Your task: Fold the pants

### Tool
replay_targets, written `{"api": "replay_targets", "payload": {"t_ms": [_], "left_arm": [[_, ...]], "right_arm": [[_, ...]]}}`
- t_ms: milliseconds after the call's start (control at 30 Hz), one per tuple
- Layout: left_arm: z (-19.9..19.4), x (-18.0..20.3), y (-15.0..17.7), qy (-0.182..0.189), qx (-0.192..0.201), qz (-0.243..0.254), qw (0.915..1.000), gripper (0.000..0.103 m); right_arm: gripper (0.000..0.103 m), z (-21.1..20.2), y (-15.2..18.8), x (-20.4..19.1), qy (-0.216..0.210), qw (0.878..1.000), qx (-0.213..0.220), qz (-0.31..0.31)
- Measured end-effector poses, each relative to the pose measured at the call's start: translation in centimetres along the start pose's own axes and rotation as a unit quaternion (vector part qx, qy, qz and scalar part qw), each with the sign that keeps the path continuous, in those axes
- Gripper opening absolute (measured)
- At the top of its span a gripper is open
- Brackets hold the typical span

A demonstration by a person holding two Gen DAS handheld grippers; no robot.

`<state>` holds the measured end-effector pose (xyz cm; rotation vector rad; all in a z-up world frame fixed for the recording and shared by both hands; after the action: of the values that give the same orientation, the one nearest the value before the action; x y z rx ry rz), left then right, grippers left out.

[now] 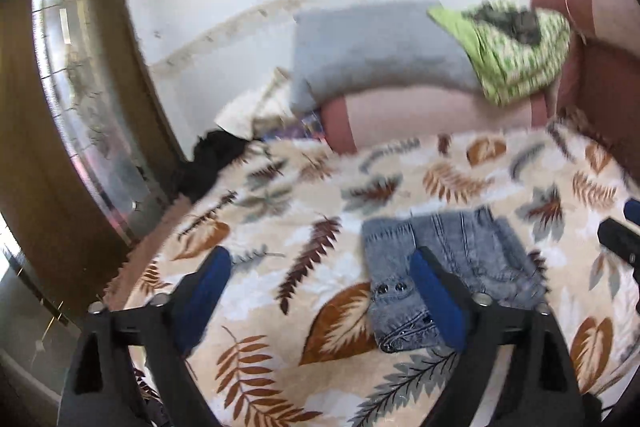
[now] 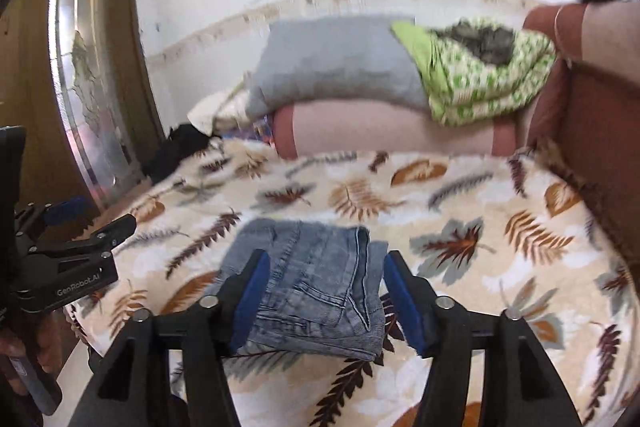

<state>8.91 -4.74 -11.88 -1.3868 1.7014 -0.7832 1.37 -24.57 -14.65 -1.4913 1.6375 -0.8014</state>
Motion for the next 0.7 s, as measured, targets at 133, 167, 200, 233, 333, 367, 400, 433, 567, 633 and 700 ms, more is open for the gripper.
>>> {"api": "replay_targets", "payload": {"t_ms": [133, 167, 200, 233, 333, 367, 400, 433, 567, 633, 700], "left_arm": [[-3.4, -1.5, -0.8, -0.003, 0.024, -0.010, 0.9997, 0.093], [-4.2, -1.9, -1.0, -0.004, 0.031, -0.013, 0.9994, 0.093], [-4.9, -2.1, -1.0, -0.004, 0.035, -0.016, 0.9992, 0.093], [-5.6, -2.4, -1.0, -0.003, 0.040, -0.020, 0.9990, 0.093], [-7.4, -3.2, -1.2, 0.000, 0.049, -0.028, 0.9984, 0.093], [-7.8, -3.3, -1.1, 0.000, 0.051, -0.029, 0.9983, 0.093], [-8.3, -3.5, -1.1, 0.000, 0.053, -0.030, 0.9982, 0.093], [-8.6, -3.5, -1.0, 0.000, 0.054, -0.031, 0.9981, 0.093], [-9.5, -3.7, -0.4, 0.007, 0.052, -0.035, 0.9980, 0.093], [-9.7, -3.7, 0.1, 0.009, 0.049, -0.036, 0.9981, 0.093], [-9.7, -3.6, 0.9, 0.009, 0.045, -0.036, 0.9983, 0.094]], "right_arm": [[0.067, -3.2, -0.9, -1.5, 0.005, 1.000, 0.018, -0.009], [0.067, -3.8, -1.0, -1.7, 0.005, 1.000, 0.022, -0.009], [0.067, -4.6, -1.2, -2.1, 0.003, 1.000, 0.029, -0.010], [0.067, -5.2, -1.3, -2.3, 0.000, 0.999, 0.033, -0.011], [0.067, -6.6, -1.5, -2.9, 0.000, 0.999, 0.047, -0.016], [0.067, -6.9, -1.6, -3.0, 0.002, 0.999, 0.050, -0.017], [0.068, -7.4, -1.6, -3.2, 0.002, 0.998, 0.054, -0.018], [0.068, -7.7, -1.6, -3.4, 0.001, 0.998, 0.055, -0.019], [0.070, -8.7, -1.4, -3.9, -0.006, 0.998, 0.062, -0.017], [0.072, -8.7, -1.1, -4.1, -0.004, 0.998, 0.058, -0.017], [0.072, -8.4, -0.7, -4.2, -0.001, 0.999, 0.051, -0.015]]}}
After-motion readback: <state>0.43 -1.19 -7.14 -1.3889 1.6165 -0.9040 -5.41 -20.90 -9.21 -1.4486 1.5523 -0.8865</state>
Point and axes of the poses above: each gripper's, at about its wrist camera, not at the fingertips, and z roughly the way its jaws point, x to its right, y to its underside, the point moved 1 cm from there along z, roughly the way its jaws point, and after that the axes turned 5 degrees about -z, right-handed, at the moved point
